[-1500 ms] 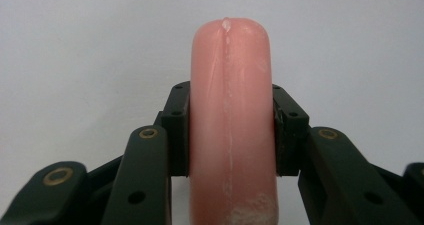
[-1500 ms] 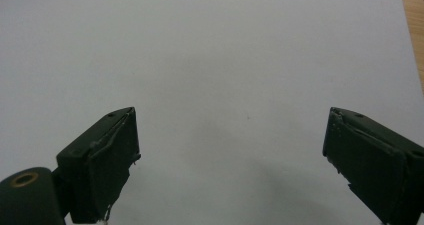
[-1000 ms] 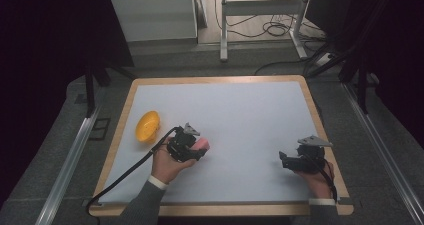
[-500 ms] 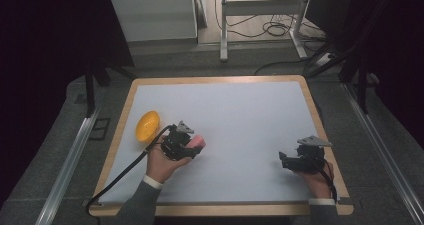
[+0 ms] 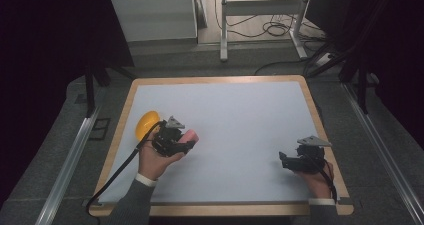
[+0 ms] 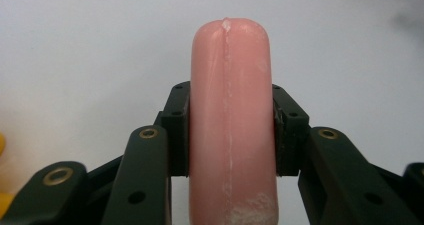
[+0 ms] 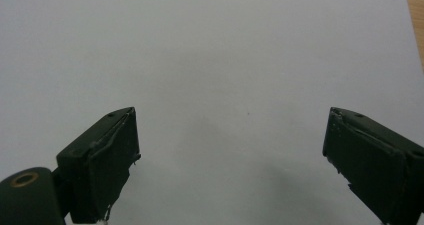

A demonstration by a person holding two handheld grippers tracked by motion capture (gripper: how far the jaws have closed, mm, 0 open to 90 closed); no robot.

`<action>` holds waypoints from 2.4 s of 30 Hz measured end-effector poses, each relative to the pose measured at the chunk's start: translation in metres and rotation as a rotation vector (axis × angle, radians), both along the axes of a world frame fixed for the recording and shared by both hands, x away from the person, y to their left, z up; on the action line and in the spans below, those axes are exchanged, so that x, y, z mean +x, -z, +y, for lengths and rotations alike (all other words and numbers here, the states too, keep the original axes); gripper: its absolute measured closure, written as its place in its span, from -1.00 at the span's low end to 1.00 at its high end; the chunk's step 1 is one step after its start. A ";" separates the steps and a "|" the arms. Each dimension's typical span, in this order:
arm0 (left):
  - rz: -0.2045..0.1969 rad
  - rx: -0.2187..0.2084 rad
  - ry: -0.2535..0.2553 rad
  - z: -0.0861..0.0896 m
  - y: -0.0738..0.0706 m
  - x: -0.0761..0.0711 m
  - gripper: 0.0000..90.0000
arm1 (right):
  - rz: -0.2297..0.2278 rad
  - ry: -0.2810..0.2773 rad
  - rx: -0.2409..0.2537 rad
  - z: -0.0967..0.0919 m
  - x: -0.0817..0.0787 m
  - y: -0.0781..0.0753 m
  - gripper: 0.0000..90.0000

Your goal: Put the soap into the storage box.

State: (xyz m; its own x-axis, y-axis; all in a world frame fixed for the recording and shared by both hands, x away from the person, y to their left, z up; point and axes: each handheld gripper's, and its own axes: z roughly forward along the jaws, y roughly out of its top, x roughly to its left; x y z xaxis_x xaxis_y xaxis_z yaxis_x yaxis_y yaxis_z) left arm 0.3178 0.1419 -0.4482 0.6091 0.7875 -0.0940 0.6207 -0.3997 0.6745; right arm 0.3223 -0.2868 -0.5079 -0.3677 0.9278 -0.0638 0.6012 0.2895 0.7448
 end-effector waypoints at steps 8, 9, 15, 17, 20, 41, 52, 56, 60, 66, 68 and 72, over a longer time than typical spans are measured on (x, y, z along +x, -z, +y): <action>-0.011 -0.005 -0.024 0.012 -0.003 -0.001 0.33 | 0.000 0.001 0.000 0.000 0.000 0.000 -0.83; -0.010 -0.004 -0.026 0.013 -0.004 -0.001 0.33 | 0.002 0.000 0.000 0.000 0.000 0.000 -0.83; -0.016 -0.006 -0.047 0.022 -0.005 -0.001 0.33 | 0.000 0.002 -0.001 0.000 0.000 0.000 -0.83; -0.016 -0.007 -0.052 0.024 -0.005 -0.001 0.33 | 0.001 0.001 -0.002 0.000 0.000 0.000 -0.83; -0.016 -0.008 -0.058 0.027 -0.005 -0.001 0.33 | 0.002 0.000 -0.004 0.000 0.000 0.001 -0.83; -0.030 -0.013 -0.124 0.053 -0.011 0.001 0.33 | 0.002 0.003 -0.007 0.001 0.000 0.001 -0.83; -0.030 0.008 -0.152 0.063 -0.013 0.007 0.33 | -0.008 0.002 -0.005 0.001 -0.001 -0.002 -0.83; -0.026 0.006 -0.167 0.067 -0.012 0.010 0.33 | -0.006 0.008 -0.005 0.000 -0.001 -0.002 -0.83; -0.025 0.006 -0.183 0.071 -0.011 0.012 0.33 | -0.008 0.007 -0.003 0.000 -0.001 -0.002 -0.83; -0.027 0.009 -0.205 0.077 -0.012 0.016 0.33 | -0.006 0.006 -0.006 0.000 -0.001 -0.001 -0.83; -0.029 0.012 -0.211 0.079 -0.012 0.018 0.33 | -0.006 0.008 -0.006 0.000 -0.001 -0.002 -0.83; -0.021 0.017 -0.215 0.082 -0.011 0.021 0.33 | -0.006 0.009 -0.006 0.000 -0.001 -0.001 -0.83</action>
State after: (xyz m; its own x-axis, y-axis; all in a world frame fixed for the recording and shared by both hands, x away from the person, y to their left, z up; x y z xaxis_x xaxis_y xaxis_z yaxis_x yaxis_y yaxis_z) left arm 0.3387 0.2239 -0.4373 0.4289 0.9007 -0.0686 0.6787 -0.2712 0.6825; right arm 0.3216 -0.2872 -0.5065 -0.3588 0.9307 -0.0715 0.5991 0.2884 0.7469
